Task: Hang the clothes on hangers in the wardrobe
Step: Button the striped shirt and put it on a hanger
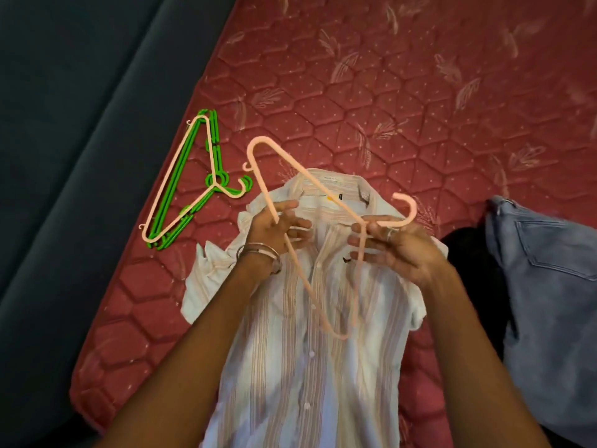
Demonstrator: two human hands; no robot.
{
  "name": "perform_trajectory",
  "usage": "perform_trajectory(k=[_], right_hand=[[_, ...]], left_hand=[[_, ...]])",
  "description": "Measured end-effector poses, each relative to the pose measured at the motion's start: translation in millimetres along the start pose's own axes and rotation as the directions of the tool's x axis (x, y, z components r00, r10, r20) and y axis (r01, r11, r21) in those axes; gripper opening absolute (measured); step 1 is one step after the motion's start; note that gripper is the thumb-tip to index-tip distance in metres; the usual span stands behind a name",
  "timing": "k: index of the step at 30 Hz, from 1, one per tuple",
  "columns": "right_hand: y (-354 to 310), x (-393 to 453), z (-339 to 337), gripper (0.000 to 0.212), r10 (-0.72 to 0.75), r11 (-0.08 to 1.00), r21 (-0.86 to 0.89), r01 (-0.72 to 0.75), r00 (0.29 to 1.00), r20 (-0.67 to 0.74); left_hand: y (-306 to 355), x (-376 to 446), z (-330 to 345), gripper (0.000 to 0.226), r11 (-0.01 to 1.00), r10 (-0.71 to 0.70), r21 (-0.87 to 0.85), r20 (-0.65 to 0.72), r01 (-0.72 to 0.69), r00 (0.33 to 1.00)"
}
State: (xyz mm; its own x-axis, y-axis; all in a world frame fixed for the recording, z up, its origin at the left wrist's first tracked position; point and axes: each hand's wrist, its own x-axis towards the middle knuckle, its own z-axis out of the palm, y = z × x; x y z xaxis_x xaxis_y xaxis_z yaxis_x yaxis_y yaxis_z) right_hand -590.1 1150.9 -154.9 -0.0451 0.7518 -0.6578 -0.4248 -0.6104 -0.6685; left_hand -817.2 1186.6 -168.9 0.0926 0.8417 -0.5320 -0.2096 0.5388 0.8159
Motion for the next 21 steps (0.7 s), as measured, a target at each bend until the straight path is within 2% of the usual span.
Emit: perform_trajectory(k=[2, 4, 6, 7, 8, 9, 12, 14, 16, 18, 19, 21], right_hand=[[-24.3, 21.5, -9.3, 0.024, -0.061, 0.998, -0.003, 0.061, 0.998, -0.027], [-46.1, 43.5, -17.8, 0.014, -0.129, 0.987, 0.086, 0.138, 0.986, -0.109], [-64.3, 69.4, -24.7, 0.011, -0.174, 0.929, 0.298, 0.219, 0.97, -0.169], [-69.5, 81.8, -25.9, 0.011, -0.214, 0.871, 0.415, 0.264, 0.963, -0.164], [-72.3, 95.5, -25.6, 0.01, -0.261, 0.811, 0.502, 0.301, 0.954, -0.15], [-73.7, 108.6, -22.9, 0.011, -0.303, 0.778, 0.538, 0.326, 0.944, -0.134], [-68.8, 138.9, -7.1, 0.022, -0.334, 0.817, 0.468, 0.337, 0.938, -0.093], [-60.5, 158.6, -3.8, 0.025, -0.324, 0.854, 0.408, 0.322, 0.944, -0.066], [-54.2, 169.0, -8.5, 0.024, -0.304, 0.878, 0.379, 0.294, 0.952, -0.035], [-51.9, 175.8, -18.7, 0.023, -0.289, 0.9, 0.337, 0.276, 0.957, -0.012], [-51.7, 178.5, -24.4, 0.023, -0.281, 0.909, 0.318, 0.269, 0.96, -0.01], [-54.9, 182.4, -34.7, 0.019, -0.252, 0.929, 0.281, 0.242, 0.968, -0.001]], left_hand=[[12.5, 28.3, -1.3, 0.014, 0.999, -0.011, 0.054, 0.028, 0.009, 1.0], [18.6, 59.2, -6.5, 0.021, 0.987, 0.014, 0.162, -0.088, 0.0, 0.996], [13.5, 92.0, -10.6, 0.037, 0.925, 0.111, 0.381, -0.24, -0.011, 0.965], [7.8, 105.6, -12.6, 0.048, 0.806, 0.179, 0.592, -0.267, 0.015, 0.947], [-1.0, 116.4, -11.6, 0.057, 0.641, 0.205, 0.765, -0.255, 0.067, 0.945], [-10.4, 123.7, -7.4, 0.065, 0.503, 0.185, 0.857, -0.237, 0.116, 0.954], [-37.0, 132.8, 8.4, 0.079, 0.24, 0.107, 0.948, -0.241, 0.21, 0.965], [-52.3, 141.6, 10.0, 0.07, 0.155, 0.122, 0.954, -0.277, 0.258, 0.953], [-58.1, 147.1, 2.2, 0.051, 0.122, 0.187, 0.962, -0.265, 0.245, 0.946], [-56.9, 156.5, -11.7, 0.035, 0.167, 0.284, 0.97, -0.221, 0.179, 0.933], [-54.2, 159.8, -19.7, 0.033, 0.246, 0.341, 0.961, -0.205, 0.124, 0.917], [-41.5, 161.6, -30.4, 0.044, 0.437, 0.441, 0.899, -0.195, -0.02, 0.876]])
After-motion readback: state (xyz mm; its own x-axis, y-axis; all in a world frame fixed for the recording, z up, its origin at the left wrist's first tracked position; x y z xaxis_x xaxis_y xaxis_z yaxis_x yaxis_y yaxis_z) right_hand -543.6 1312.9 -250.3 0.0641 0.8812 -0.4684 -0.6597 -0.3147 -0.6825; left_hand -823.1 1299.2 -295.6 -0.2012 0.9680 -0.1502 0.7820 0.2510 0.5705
